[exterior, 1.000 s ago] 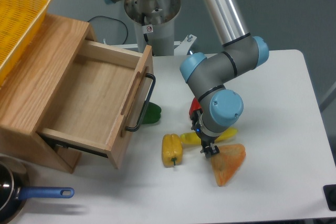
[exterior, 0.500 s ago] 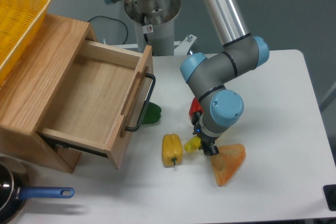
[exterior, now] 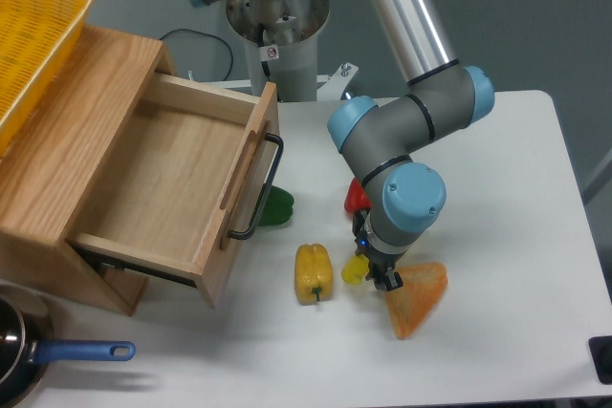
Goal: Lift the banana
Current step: 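Close the gripper on the yellow banana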
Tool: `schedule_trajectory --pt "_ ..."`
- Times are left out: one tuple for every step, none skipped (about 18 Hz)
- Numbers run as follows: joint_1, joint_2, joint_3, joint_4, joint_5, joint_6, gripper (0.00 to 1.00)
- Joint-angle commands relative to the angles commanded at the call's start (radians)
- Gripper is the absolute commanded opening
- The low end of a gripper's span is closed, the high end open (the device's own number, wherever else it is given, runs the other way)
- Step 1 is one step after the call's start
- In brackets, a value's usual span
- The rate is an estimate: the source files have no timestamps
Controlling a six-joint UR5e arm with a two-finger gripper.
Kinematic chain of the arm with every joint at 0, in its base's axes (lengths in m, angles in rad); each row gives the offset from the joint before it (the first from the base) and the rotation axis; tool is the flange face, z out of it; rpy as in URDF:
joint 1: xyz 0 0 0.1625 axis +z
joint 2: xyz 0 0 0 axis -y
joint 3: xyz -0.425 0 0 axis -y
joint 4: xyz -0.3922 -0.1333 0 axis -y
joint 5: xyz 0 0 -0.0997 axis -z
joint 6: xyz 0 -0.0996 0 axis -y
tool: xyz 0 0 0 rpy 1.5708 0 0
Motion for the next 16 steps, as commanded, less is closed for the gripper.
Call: schedule_trajectory --pt "0.0 0.0 -0.003 0.0 -0.002 -0.002 0.49" --pt "0.0 -0.002 -0.006 0.0 -0.002 -0.003 0.5" --pt "0.0 -0.003 -0.009 0.0 -0.002 -0.006 0.52" --pt "0.0 -0.005 -0.017 0.002 -0.002 -0.005 0.69" --pt "0.002 -0.005 -0.023 0.003 -0.003 -0.002 0.89" --pt "0.003 -0.003 -0.025 0.003 -0.003 -0.006 0.94" --pt "0.005 -0.002 -0.028 0.003 -0.002 -0.006 0.97" --pt "0.008 0.002 -0.034 0.003 -0.003 -0.006 1.0" --pt "0.015 0.003 -0.04 0.003 -0.003 -0.006 1.0" --pt "0.024 0.005 -0.043 0.003 -0.005 -0.006 1.0" --pt "0.028 0.005 -0.041 0.003 -0.005 -0.006 1.0" --pt "0.028 0.002 -0.043 0.005 -0.005 -0.006 1.0" --pt "0.028 -0.003 -0.043 0.006 -0.005 -0.006 1.0" --pt "0.028 -0.005 -0.044 0.014 -0.005 -0.006 1.0" --pt "0.028 -0.006 -0.045 0.015 -0.005 -0.006 1.0" --pt "0.028 -0.008 -0.046 0.017 -0.005 -0.008 1.0"
